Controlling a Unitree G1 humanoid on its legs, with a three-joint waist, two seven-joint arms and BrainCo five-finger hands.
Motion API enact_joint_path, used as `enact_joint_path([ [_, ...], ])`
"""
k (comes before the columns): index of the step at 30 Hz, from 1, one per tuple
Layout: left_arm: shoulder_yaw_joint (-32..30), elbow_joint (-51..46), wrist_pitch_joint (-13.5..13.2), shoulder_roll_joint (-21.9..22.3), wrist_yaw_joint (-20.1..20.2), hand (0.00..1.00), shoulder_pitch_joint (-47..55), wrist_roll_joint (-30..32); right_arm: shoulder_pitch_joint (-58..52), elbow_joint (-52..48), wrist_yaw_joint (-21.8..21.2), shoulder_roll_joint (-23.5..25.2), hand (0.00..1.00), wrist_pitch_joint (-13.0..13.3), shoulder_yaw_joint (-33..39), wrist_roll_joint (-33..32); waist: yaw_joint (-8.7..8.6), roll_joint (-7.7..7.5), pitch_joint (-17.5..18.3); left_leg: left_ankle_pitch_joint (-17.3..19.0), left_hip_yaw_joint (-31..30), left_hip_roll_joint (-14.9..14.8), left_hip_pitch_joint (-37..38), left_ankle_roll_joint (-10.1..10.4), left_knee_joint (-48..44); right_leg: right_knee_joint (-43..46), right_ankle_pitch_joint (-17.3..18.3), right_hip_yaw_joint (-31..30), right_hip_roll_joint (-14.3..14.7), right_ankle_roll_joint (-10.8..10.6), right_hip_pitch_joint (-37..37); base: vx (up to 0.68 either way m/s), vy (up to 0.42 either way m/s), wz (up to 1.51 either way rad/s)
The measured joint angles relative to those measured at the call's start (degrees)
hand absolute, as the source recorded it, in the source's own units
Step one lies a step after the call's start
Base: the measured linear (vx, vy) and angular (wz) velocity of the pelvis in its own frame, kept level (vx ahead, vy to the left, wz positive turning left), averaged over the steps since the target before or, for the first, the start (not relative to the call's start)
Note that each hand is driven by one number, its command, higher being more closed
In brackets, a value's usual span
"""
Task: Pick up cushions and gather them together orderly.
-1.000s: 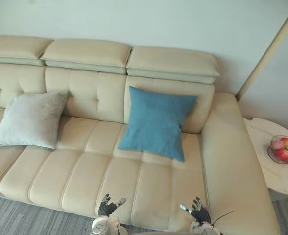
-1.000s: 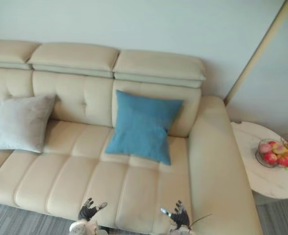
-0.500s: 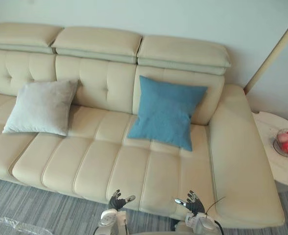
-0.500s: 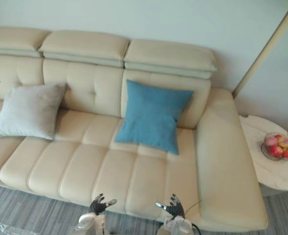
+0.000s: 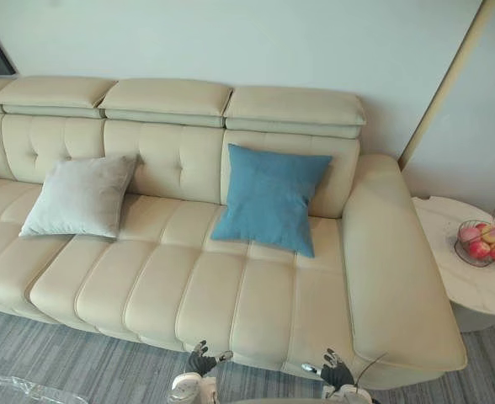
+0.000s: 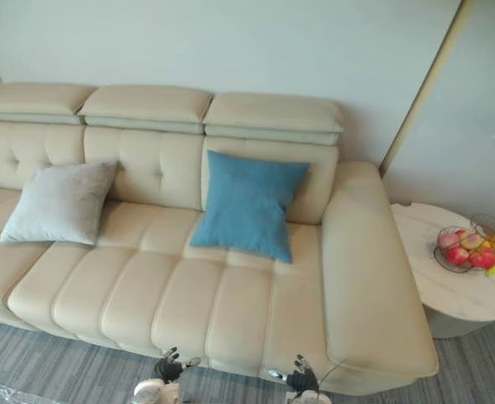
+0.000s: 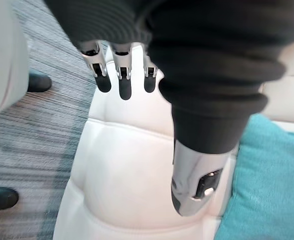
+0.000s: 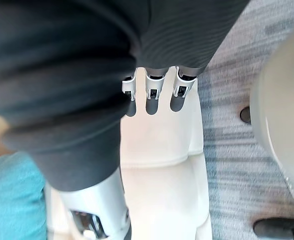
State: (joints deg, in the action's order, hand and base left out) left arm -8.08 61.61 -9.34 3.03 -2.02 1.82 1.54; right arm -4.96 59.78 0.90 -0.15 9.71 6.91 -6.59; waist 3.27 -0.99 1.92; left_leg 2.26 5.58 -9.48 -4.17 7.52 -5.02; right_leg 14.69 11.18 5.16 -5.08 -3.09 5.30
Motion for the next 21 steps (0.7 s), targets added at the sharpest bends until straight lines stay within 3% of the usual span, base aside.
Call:
enact_joint_path([
  [2,0.01,0.14,0.02,-0.13,0.01,0.0,0.14,0.01,-0.24,0.31,-0.04,0.05,0.0,-0.01,1.36,0.52,-0.09,-0.49,0.16,-1.01,-0.02,0.16,1.28,0.84,1.77,-1.53,-0.56,0.29,0.09,-0.23,-1.32,0.03,0.0,0.04],
  [8,0.12,1.54,0.06,-1.55,0.06,0.0,0.01,-0.01,-0.67,2.22,-0.04,0.08,0.0,-0.12,3.94,1.89,-0.23,-1.5,0.67,-1.53,0.02,2.5,2.47,0.51,3.35,-5.66,-2.53,-0.54,-1.37,-1.68,-4.27,0.07,0.069,0.02],
  [12,0.0,2.17,0.04,-2.51,0.05,0.0,0.01,0.0,-0.76,2.48,-0.17,0.09,0.0,-0.12,4.15,1.89,-0.35,-1.42,0.56,-1.74,-0.15,3.26,3.96,0.21,4.73,-6.78,-2.63,-0.25,-2.01,-1.84,-5.42,0.03,0.031,0.03],
  [13,-1.55,3.19,0.05,-2.69,0.09,0.0,0.09,0.03,-1.34,4.2,-0.14,-1.44,0.0,-0.15,6.08,1.88,-1.49,-0.7,0.12,-4.36,-1.31,3.65,7.21,-0.27,10.27,-7.04,-2.38,0.75,-2.07,-2.06,-6.66,0.0,0.0,0.0],
  [21,-1.57,3.22,0.05,-2.73,0.09,0.0,0.14,-0.03,-1.3,4.2,-0.13,-1.43,0.0,-0.15,5.59,1.88,-1.5,-0.69,0.05,-4.55,-1.32,3.71,7.22,-0.35,10.53,-6.97,-2.29,1.0,-2.21,-2.2,-6.65,0.0,0.0,0.01],
])
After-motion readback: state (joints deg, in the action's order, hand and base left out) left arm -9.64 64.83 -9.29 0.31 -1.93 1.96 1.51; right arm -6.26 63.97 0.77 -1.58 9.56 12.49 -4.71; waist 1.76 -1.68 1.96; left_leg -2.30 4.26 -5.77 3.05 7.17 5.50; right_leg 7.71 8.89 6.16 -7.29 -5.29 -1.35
